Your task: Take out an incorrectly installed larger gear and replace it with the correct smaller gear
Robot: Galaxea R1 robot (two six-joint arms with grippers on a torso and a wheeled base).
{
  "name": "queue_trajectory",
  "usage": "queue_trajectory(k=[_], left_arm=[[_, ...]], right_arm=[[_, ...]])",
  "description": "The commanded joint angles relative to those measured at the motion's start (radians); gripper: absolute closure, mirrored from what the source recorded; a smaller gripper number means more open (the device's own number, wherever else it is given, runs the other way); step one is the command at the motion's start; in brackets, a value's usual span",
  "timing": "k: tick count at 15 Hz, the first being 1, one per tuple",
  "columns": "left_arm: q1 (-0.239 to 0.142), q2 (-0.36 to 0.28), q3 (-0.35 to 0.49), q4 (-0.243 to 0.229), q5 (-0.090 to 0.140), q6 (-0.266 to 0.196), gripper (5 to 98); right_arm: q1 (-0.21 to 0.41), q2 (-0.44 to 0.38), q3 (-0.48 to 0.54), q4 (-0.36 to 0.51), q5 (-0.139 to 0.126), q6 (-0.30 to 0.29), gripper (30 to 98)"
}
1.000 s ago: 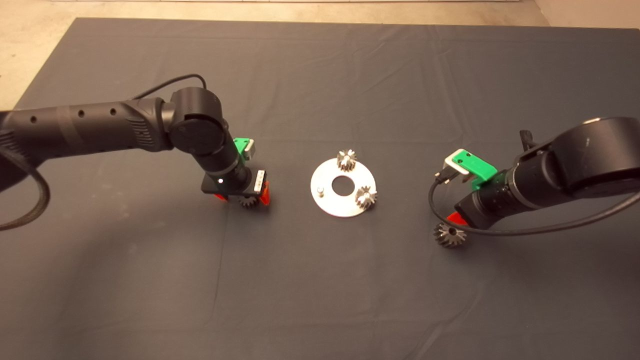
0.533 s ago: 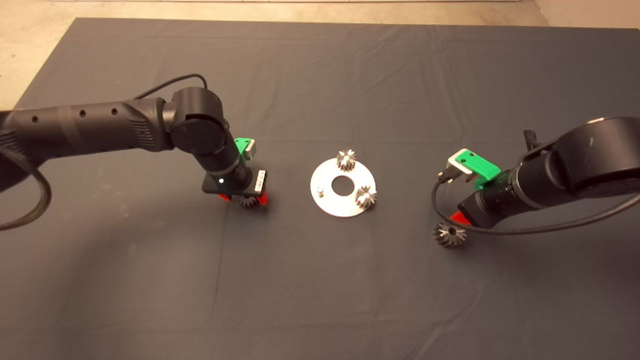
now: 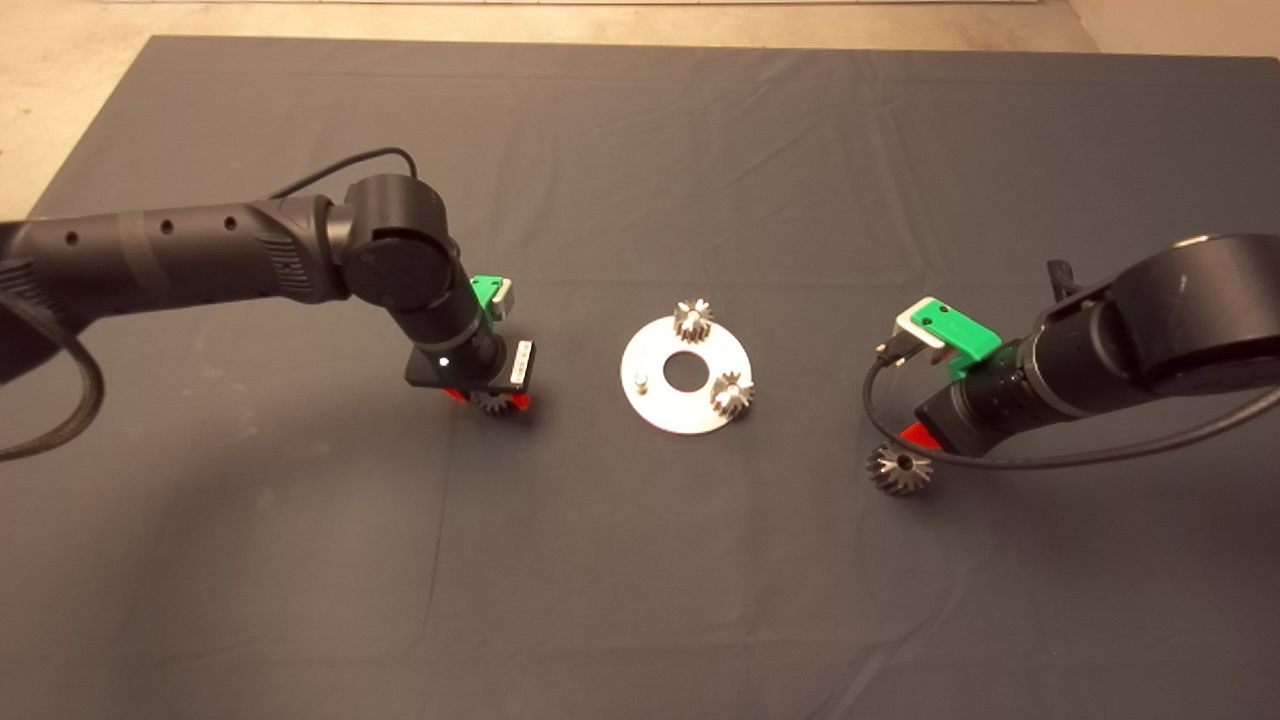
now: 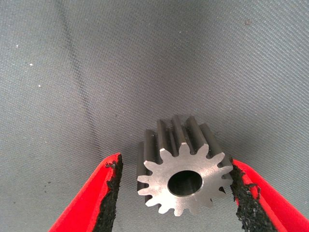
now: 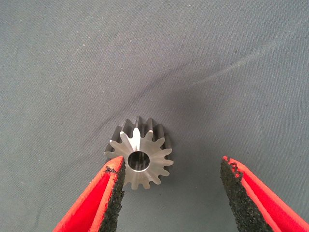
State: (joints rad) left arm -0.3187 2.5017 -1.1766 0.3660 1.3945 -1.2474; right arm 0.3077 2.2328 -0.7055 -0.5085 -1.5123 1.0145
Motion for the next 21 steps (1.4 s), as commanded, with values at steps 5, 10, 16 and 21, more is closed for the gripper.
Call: queue_trajectory(k=[5,10,16,21], left_arm=[[-0.01,0.001,0.011,-0.016,0.005,0.003,58.2],[-0.01,0.001,0.009,-0.021,0.011,0.002,62.3],[-0.046,0.015,0.023,-0.047,0.017,-0.003,65.6],[-0.152,0.104,0.019,-0.15,0.095,-0.069,65.6]], right_arm=[[0.016,-0.006,0.009,0.004,0.003,0.004,75.5],[0.016,-0.006,0.009,0.002,0.003,0.004,75.5],[0.016,-0.006,0.009,0.002,0.001,0.004,75.5],[0.019,-0.006,0.023,0.005,-0.003,0.004,75.5]])
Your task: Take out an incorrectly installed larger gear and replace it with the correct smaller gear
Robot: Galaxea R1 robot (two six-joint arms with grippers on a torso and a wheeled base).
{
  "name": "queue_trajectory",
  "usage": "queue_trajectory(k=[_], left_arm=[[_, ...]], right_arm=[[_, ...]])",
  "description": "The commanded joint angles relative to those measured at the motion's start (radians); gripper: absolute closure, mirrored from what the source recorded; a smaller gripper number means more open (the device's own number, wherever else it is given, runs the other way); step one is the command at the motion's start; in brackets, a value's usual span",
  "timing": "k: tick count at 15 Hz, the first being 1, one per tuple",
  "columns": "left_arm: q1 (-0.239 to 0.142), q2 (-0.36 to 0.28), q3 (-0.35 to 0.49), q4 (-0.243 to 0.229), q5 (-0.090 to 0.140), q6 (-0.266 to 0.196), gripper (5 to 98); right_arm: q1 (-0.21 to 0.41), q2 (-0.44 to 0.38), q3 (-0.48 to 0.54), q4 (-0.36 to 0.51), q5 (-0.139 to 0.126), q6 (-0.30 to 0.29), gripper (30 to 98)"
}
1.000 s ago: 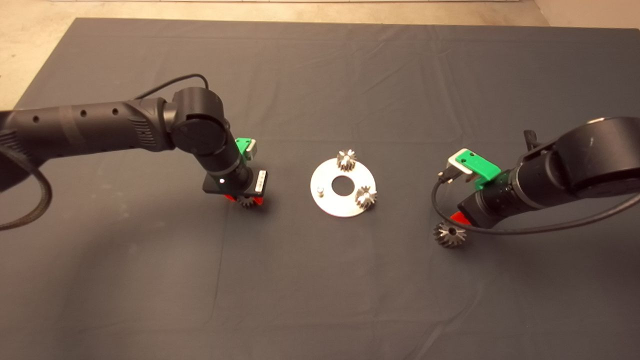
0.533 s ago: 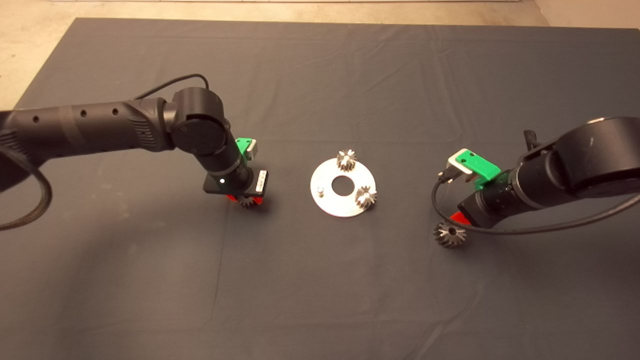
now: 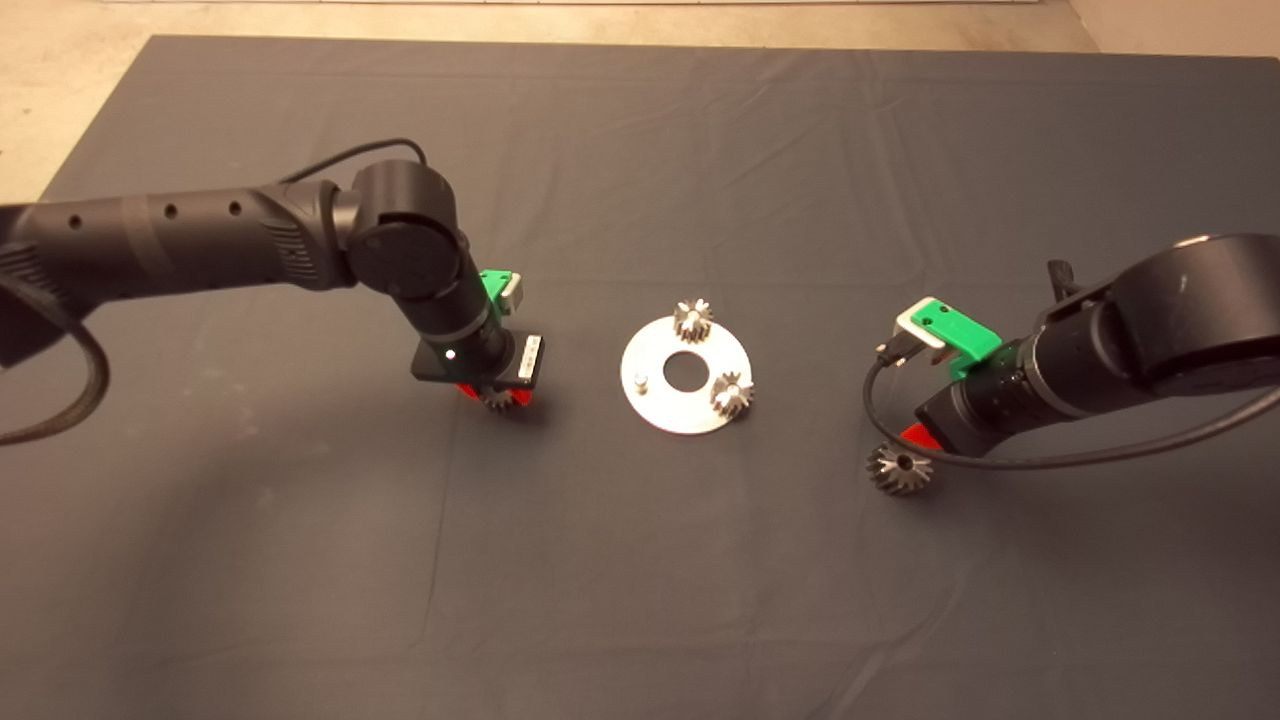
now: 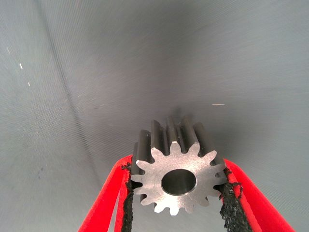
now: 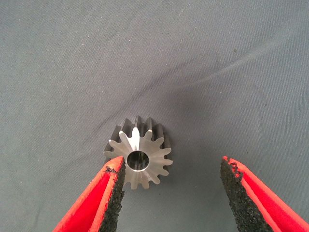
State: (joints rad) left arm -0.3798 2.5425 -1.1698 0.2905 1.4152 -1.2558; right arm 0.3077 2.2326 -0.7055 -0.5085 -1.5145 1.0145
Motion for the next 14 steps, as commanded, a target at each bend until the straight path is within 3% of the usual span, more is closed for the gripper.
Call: queue_trajectory(k=[1,3,10,14], left_arm=[[-0.108,0.072,0.013,-0.076,0.083,-0.068,65.7],[-0.127,0.086,0.013,-0.077,0.083,-0.073,65.8],[-0.139,0.198,0.007,-0.077,0.083,-0.204,65.8],[-0.139,0.251,-0.037,-0.074,0.085,-0.221,65.9]], right_arm=[[0.019,-0.007,0.025,0.005,0.0,0.004,75.5],[0.021,-0.038,0.025,0.007,0.0,0.004,75.5],[0.025,-0.056,0.031,0.007,0.0,0.004,75.5],[0.03,-0.056,0.031,0.008,0.0,0.004,75.5]])
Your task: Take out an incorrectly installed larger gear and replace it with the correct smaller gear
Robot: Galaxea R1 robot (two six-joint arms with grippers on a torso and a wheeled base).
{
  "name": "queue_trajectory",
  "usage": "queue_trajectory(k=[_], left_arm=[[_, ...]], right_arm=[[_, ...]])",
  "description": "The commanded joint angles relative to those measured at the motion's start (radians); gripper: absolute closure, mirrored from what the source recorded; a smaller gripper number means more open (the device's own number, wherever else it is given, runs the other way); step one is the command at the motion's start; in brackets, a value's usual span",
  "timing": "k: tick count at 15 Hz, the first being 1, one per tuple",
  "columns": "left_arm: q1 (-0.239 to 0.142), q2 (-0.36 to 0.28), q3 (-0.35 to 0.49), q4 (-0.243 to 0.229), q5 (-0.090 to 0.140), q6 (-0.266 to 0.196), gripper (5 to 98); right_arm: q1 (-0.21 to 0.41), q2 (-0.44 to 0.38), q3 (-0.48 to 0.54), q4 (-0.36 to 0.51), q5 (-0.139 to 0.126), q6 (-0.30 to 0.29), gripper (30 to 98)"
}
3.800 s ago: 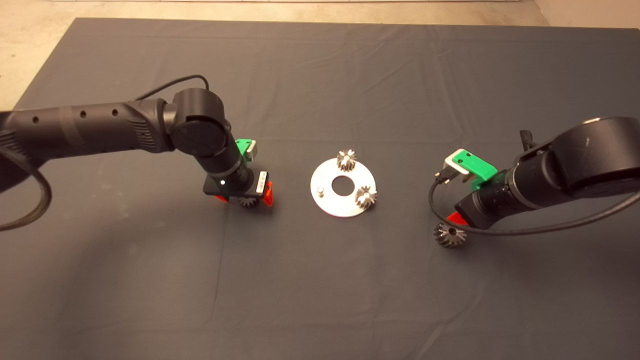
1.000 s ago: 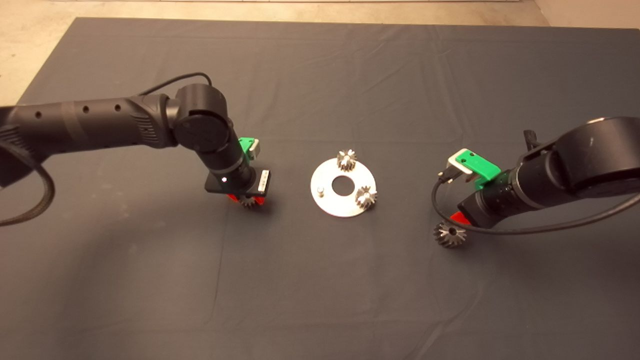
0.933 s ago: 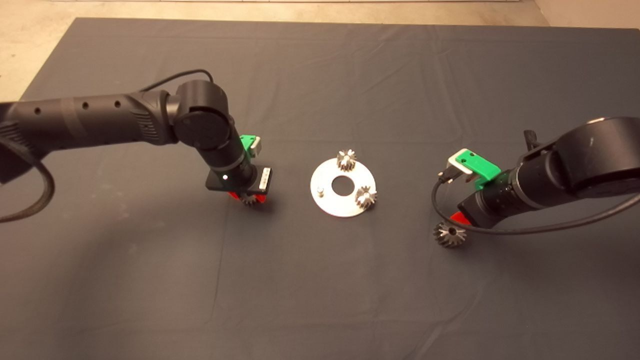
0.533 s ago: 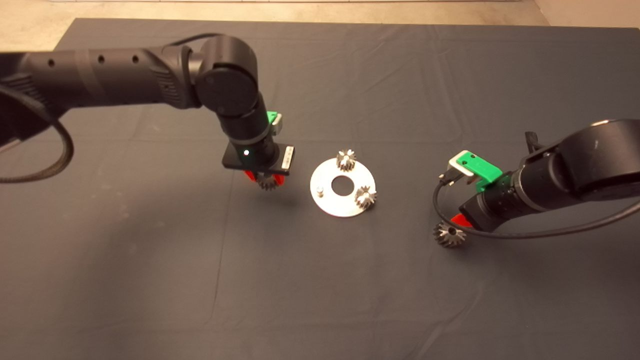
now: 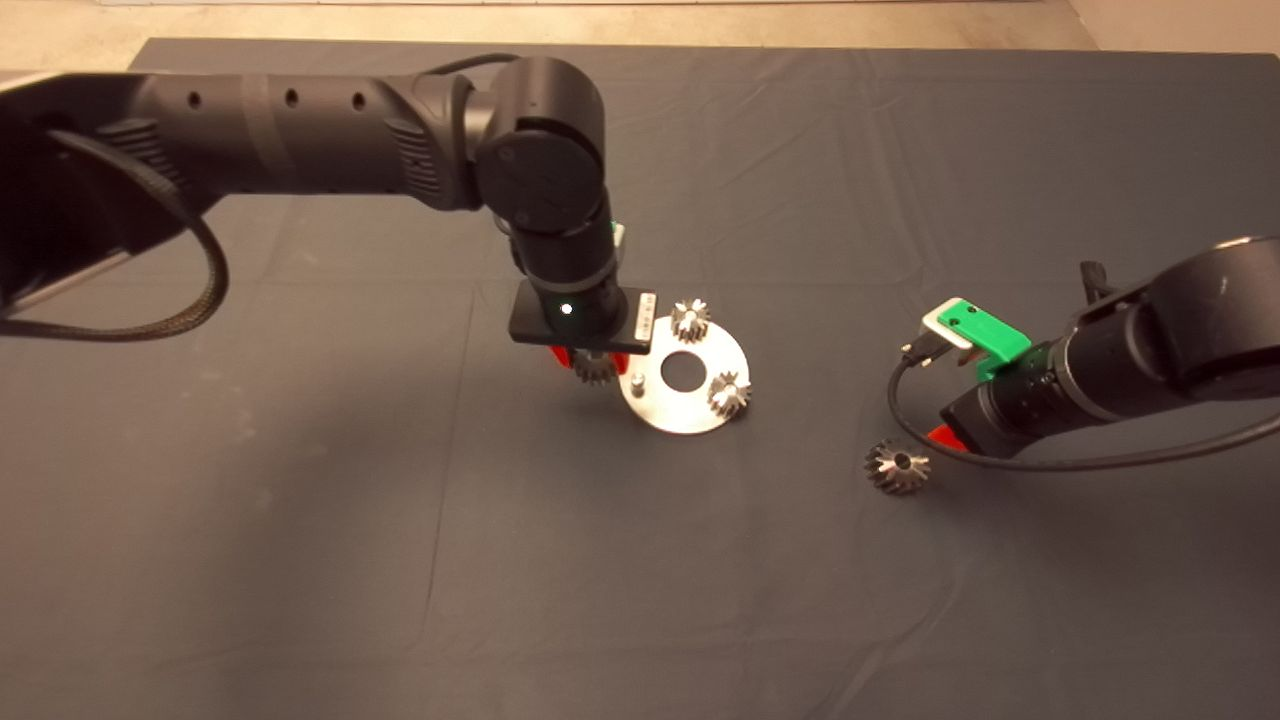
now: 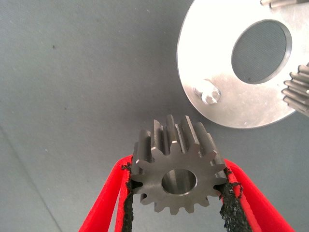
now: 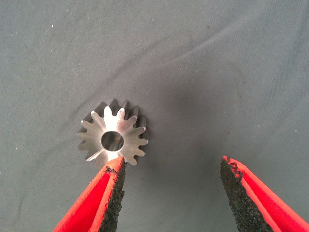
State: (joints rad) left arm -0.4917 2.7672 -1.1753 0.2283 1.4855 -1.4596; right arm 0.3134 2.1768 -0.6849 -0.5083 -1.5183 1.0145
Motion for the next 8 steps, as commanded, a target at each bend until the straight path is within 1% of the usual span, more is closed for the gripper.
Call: queue_trajectory(k=[1,2,4,5,8], left_arm=[[-0.027,0.03,-0.037,-0.011,0.016,-0.027,65.9],[-0.027,0.03,-0.039,-0.009,0.017,-0.043,65.9],[-0.025,0.029,-0.06,-0.007,0.019,-0.048,66.0],[-0.023,0.03,-0.07,-0.007,0.021,-0.058,66.0],[-0.017,0.032,-0.093,-0.004,0.022,-0.061,66.1]], right_arm=[[0.024,-0.001,0.01,0.01,0.004,0.004,75.5],[0.024,-0.001,0.01,0.014,0.004,0.004,75.5],[0.024,-0.002,0.012,0.016,0.004,0.004,75.5],[0.024,-0.002,0.011,0.021,0.004,0.004,75.5],[0.044,-0.002,0.009,0.02,0.004,0.004,75.5]])
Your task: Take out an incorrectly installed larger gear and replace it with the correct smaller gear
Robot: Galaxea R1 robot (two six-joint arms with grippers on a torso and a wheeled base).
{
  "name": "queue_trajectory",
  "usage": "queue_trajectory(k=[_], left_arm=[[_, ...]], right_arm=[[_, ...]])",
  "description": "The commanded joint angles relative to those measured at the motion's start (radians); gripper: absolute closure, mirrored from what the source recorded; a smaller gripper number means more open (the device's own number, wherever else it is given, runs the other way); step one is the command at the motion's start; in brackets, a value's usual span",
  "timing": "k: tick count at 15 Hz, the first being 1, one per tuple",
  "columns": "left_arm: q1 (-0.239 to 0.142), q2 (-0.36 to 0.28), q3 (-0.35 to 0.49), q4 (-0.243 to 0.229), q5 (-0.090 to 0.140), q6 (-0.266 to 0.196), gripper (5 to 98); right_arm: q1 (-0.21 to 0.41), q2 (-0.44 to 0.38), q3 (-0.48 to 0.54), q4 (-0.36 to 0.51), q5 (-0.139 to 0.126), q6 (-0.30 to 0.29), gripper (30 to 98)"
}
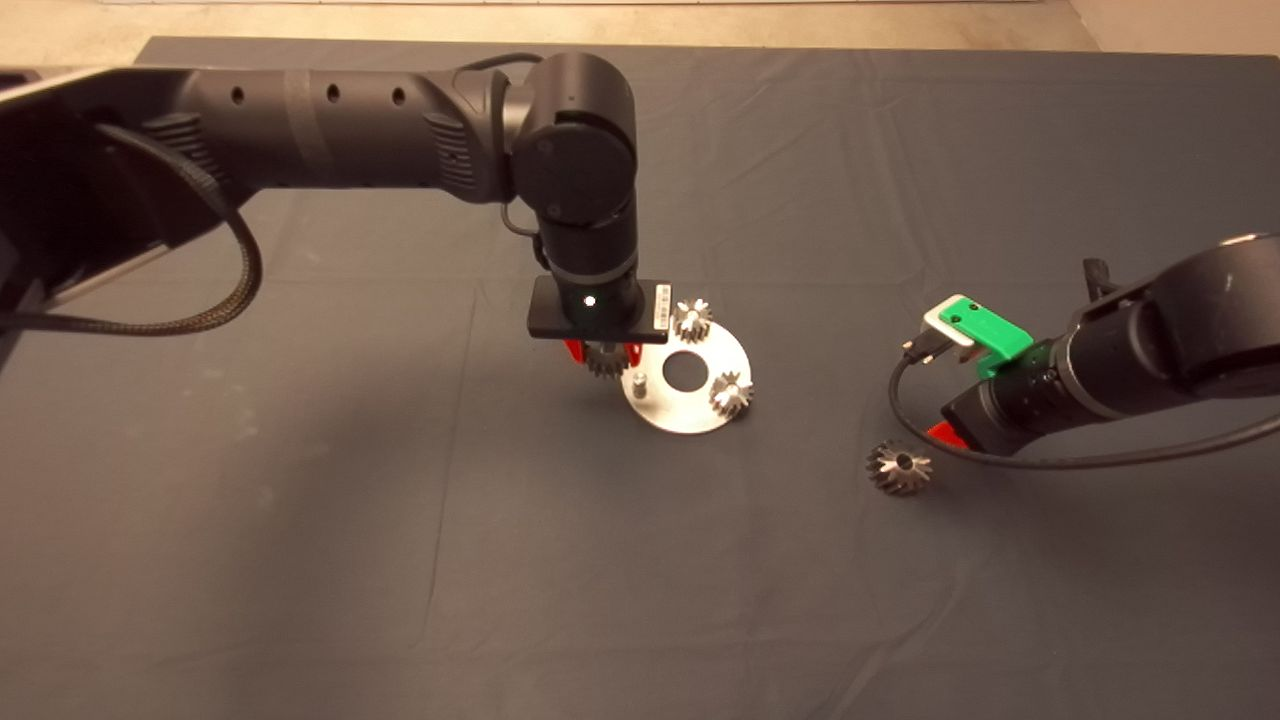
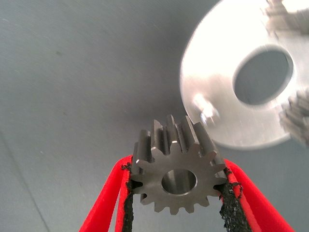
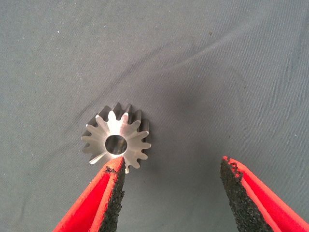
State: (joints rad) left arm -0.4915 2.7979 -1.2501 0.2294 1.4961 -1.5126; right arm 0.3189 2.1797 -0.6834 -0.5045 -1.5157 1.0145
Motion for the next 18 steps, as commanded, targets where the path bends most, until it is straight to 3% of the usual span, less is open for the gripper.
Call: queue_trajectory(k=[1,7,11,18], left_arm=[[-0.018,0.001,-0.018,-0.005,0.012,-0.008,66.1],[-0.018,0.006,-0.023,-0.005,0.012,-0.009,66.1],[-0.018,0.01,-0.024,-0.005,0.01,-0.018,66.1],[-0.016,0.082,-0.089,-0.008,0.03,-0.018,66.1]], right_arm=[[0.042,-0.005,0.009,0.018,0.002,0.004,75.5],[0.086,-0.004,0.009,0.044,0.003,0.006,75.4],[0.086,-0.002,0.009,0.046,0.003,0.012,65.6],[0.089,-0.004,0.035,0.047,0.002,0.036,59.1]])
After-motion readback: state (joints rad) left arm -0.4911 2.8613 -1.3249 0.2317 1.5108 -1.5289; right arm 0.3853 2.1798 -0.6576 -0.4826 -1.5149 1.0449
